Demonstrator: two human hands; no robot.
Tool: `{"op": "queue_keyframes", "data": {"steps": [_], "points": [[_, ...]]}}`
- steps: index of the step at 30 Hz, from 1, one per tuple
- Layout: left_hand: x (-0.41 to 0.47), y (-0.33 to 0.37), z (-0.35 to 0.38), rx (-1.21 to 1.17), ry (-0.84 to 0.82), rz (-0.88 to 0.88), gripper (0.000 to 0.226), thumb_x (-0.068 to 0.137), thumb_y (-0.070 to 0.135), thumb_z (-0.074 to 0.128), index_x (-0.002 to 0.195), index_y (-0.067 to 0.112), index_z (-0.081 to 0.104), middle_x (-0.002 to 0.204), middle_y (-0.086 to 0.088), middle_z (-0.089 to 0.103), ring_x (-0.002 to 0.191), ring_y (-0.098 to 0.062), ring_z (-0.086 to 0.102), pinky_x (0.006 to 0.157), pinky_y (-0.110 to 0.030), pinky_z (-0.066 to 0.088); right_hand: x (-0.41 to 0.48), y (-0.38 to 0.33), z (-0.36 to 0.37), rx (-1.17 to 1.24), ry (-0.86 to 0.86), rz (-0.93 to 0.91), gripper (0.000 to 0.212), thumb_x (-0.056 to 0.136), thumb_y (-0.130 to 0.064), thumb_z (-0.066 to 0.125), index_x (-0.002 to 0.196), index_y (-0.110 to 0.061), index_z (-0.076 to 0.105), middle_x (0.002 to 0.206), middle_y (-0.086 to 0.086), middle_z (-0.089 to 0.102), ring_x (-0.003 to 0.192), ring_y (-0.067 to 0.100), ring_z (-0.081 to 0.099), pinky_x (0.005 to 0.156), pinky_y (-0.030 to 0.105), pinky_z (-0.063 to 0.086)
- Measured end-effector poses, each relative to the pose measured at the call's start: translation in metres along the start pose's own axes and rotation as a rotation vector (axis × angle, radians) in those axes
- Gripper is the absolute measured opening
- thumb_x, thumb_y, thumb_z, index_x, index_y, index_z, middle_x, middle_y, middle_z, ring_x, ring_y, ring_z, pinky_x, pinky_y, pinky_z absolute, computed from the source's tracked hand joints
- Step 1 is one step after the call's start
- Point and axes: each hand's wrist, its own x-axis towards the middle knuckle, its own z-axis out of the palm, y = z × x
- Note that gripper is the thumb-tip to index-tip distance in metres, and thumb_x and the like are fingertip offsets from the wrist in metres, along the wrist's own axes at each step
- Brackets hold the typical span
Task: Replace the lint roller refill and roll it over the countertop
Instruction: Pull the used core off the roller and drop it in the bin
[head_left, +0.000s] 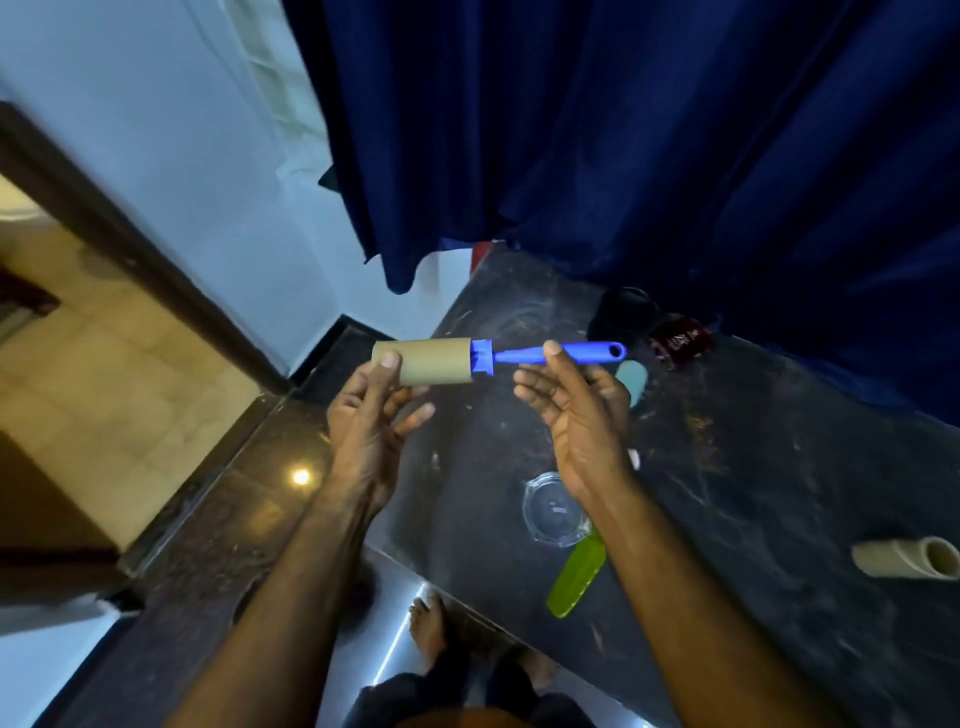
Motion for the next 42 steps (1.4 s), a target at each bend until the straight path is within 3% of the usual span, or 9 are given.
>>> {"op": "queue_keyframes", "data": {"steps": [4,9,12,17,23,27,32,37,42], "points": [[0.001,0.009,-0.032,0.142,0.146,0.007,0.053,0.082,0.061,0.076,0.103,0.013,0.071,0.072,-0.008,0.069,0.053,-0.015,0.062,0.042,-0.026,0.050,-0.004,0.017,0.022,0.034,-0.151,0.033,0.013,0.094,-0.005,0.061,0.106,-0.005,0.067,0.100,0.017,0.074,0.087,0.026,0.073,0.080,0.035,0.059],[-0.001,0.017,-0.069,0.243,0.225,0.009,0.053,0.087,0.071,0.063,0.083,0.021,0.078,0.053,-0.002,0.048,0.045,-0.019,0.049,0.043,-0.027,0.039,-0.009,0.034,0.044,0.020,-0.245,0.117,0.021,0.095,-0.003,0.059,0.114,-0.005,0.065,0.111,0.021,0.070,0.095,0.029,0.072,0.081,0.036,0.058],[-0.004,0.027,-0.088,0.195,0.216,0.028,0.057,0.084,0.069,0.068,0.102,0.015,0.072,0.061,-0.003,0.058,0.050,-0.019,0.053,0.043,-0.029,0.042,-0.013,0.049,0.062,-0.006,-0.187,0.118,0.015,0.093,-0.009,0.064,0.108,-0.006,0.067,0.095,0.015,0.074,0.086,0.027,0.074,0.075,0.035,0.059],[-0.008,0.046,-0.119,-0.081,0.088,0.030,0.046,0.073,0.031,0.078,0.114,0.016,0.063,0.095,0.000,0.073,0.080,-0.013,0.068,0.058,-0.027,0.058,-0.017,0.072,0.091,-0.107,-0.124,0.123,0.011,0.093,-0.026,0.069,0.092,-0.016,0.073,0.085,0.016,0.075,0.079,0.028,0.075,0.070,0.034,0.059],[-0.010,0.052,-0.153,-0.254,0.073,-0.022,0.053,0.083,0.019,0.069,0.135,0.021,0.061,0.119,-0.002,0.068,0.103,-0.014,0.066,0.077,-0.029,0.061,-0.022,0.102,0.114,-0.099,-0.192,0.204,0.007,0.092,-0.012,0.068,0.098,-0.008,0.070,0.092,0.019,0.075,0.084,0.028,0.074,0.074,0.034,0.060],[-0.011,0.048,-0.163,-0.271,0.168,-0.055,0.041,0.084,0.026,0.079,0.121,0.018,0.066,0.105,-0.002,0.071,0.088,-0.012,0.068,0.068,-0.025,0.061,-0.023,0.116,0.124,-0.087,-0.233,0.248,0.016,0.089,-0.001,0.067,0.105,-0.005,0.068,0.099,0.022,0.072,0.086,0.027,0.073,0.079,0.036,0.059],[-0.009,0.042,-0.179,-0.342,0.378,-0.094,0.056,0.081,0.047,0.078,0.126,0.017,0.063,0.084,0.006,0.067,0.075,-0.009,0.066,0.063,-0.023,0.059,-0.024,0.133,0.134,-0.080,-0.265,0.313,0.027,0.088,0.002,0.067,0.114,-0.001,0.065,0.114,0.027,0.068,0.092,0.028,0.072,0.082,0.036,0.059],[-0.010,0.034,-0.194,-0.362,0.431,-0.024,0.049,0.083,0.040,0.078,0.124,0.016,0.064,0.092,0.003,0.070,0.079,-0.009,0.066,0.065,-0.023,0.059,-0.024,0.147,0.145,-0.174,-0.209,0.313,0.020,0.089,-0.013,0.072,0.105,-0.003,0.067,0.095,0.019,0.071,0.083,0.026,0.071,0.074,0.036,0.059],[-0.017,0.024,-0.219,-0.462,0.391,-0.034,0.031,0.092,0.023,0.073,0.121,0.020,0.066,0.112,-0.001,0.073,0.101,-0.013,0.069,0.079,-0.029,0.060,-0.025,0.159,0.153,-0.274,-0.114,0.285,0.038,0.089,-0.025,0.073,0.109,0.006,0.068,0.084,0.017,0.073,0.074,0.024,0.072,0.066,0.033,0.061]]}}
